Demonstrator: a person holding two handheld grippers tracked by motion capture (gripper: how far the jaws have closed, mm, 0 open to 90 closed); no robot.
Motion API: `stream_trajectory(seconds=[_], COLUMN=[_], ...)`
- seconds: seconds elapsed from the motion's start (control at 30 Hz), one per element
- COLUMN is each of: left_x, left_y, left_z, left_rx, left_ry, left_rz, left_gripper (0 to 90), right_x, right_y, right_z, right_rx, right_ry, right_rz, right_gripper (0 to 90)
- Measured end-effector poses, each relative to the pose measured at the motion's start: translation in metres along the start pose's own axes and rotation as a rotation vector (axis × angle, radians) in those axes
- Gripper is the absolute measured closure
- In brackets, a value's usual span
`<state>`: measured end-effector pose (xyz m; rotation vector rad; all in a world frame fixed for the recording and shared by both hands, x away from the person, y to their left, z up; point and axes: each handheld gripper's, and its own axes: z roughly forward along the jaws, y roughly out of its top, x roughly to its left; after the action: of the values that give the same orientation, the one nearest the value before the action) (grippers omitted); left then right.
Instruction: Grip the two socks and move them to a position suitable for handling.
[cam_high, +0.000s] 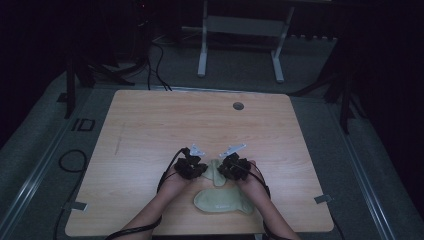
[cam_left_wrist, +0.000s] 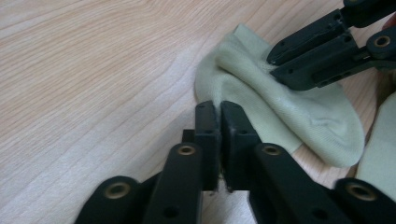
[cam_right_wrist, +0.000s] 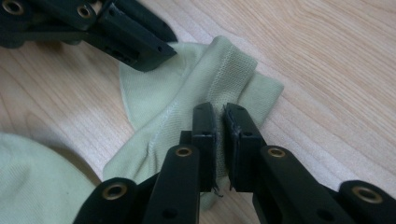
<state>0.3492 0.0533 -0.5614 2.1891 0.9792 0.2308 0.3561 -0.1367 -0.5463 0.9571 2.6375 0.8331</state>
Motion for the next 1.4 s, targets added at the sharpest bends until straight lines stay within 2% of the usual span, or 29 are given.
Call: stream_trajectory(seconds=[0.17, 0.2, 0.23, 0.27, 0.33, 0.37, 0.43, 0.57, 0.63, 0.73, 0.87, 0.9, 1.03, 1.07, 1.1, 1.13, 1.17, 1.2, 1.23, 1.3, 1.4], left_x=[-0.003, -0.002, -0.002, -0.002, -0.001, -0.001, -0.001, 0.003, 0.004, 0.007, 0.008, 0.008, 0.010, 0.011, 0.012, 0.013, 0.013, 0.011, 0.009, 0.003, -0.009], left_y=[0.001, 0.001, 0.001, 0.002, 0.004, 0.004, 0.005, 0.006, 0.005, 0.003, 0.001, 0.001, -0.001, -0.001, 0.000, 0.001, 0.001, 0.004, 0.005, 0.007, 0.009], left_z=[0.000, -0.002, -0.003, -0.004, -0.008, -0.008, -0.016, -0.023, -0.023, -0.020, -0.016, -0.015, -0.011, -0.012, -0.013, -0.015, -0.015, -0.026, -0.030, -0.033, -0.027], left_rx=[-0.005, -0.014, -0.016, -0.018, -0.019, -0.019, -0.025, -0.015, -0.003, 0.008, 0.013, 0.015, 0.018, 0.013, 0.008, 0.000, 0.000, -0.054, -0.073, -0.080, -0.055], left_ry=[0.022, 0.013, 0.019, 0.015, 0.013, 0.013, 0.012, 0.021, 0.014, 0.025, 0.009, 0.018, 0.012, 0.006, 0.005, 0.005, 0.005, 0.026, 0.031, 0.019, -0.004], left_rz=[0.010, -0.005, -0.002, 0.000, -0.009, -0.009, 0.002, 0.002, 0.004, 0.012, 0.018, 0.027, 0.005, 0.002, -0.008, -0.020, -0.020, -0.028, -0.021, -0.005, 0.022], left_gripper=[87.7, 87.7, 87.7, 87.8, 87.8, 87.8, 87.8, 87.7, 87.6, 87.6, 87.4, 87.4, 86.8, 85.9, 75.7, 63.7, 58.5, 58.5, 58.7, 71.4, 82.4], right_x=[0.000, -0.001, -0.004, -0.007, -0.015, -0.015, -0.027, -0.044, -0.052, -0.061, -0.066, -0.067, -0.068, -0.069, -0.069, -0.069, -0.069, -0.068, -0.065, -0.058, -0.048], right_y=[0.000, 0.000, -0.001, -0.001, -0.002, -0.002, -0.005, -0.012, -0.017, -0.026, -0.037, -0.039, -0.044, -0.044, -0.044, -0.043, -0.043, -0.042, -0.039, -0.038, -0.040], right_z=[-0.009, -0.014, -0.028, -0.035, -0.046, -0.046, -0.059, -0.066, -0.065, -0.059, -0.048, -0.045, -0.038, -0.037, -0.037, -0.038, -0.038, -0.041, -0.049, -0.053, -0.051], right_rx=[-0.038, -0.059, -0.112, -0.127, -0.152, -0.152, -0.167, -0.148, -0.130, -0.109, -0.076, -0.070, -0.052, -0.048, -0.045, -0.051, -0.051, -0.062, -0.097, -0.104, -0.107], right_ry=[-0.027, -0.034, -0.046, -0.058, -0.060, -0.060, -0.075, -0.091, -0.100, -0.104, -0.103, -0.101, -0.100, -0.101, -0.110, -0.121, -0.121, -0.124, -0.116, -0.105, -0.081], right_rz=[0.007, 0.012, 0.028, 0.036, 0.063, 0.063, 0.086, 0.123, 0.136, 0.159, 0.174, 0.174, 0.172, 0.171, 0.172, 0.169, 0.169, 0.168, 0.171, 0.156, 0.140], right_gripper=[84.5, 84.5, 84.7, 84.8, 84.8, 84.8, 84.7, 84.7, 84.6, 84.6, 84.5, 84.5, 83.1, 81.3, 74.9, 72.8, 72.8, 71.6, 75.5, 78.8, 80.5])
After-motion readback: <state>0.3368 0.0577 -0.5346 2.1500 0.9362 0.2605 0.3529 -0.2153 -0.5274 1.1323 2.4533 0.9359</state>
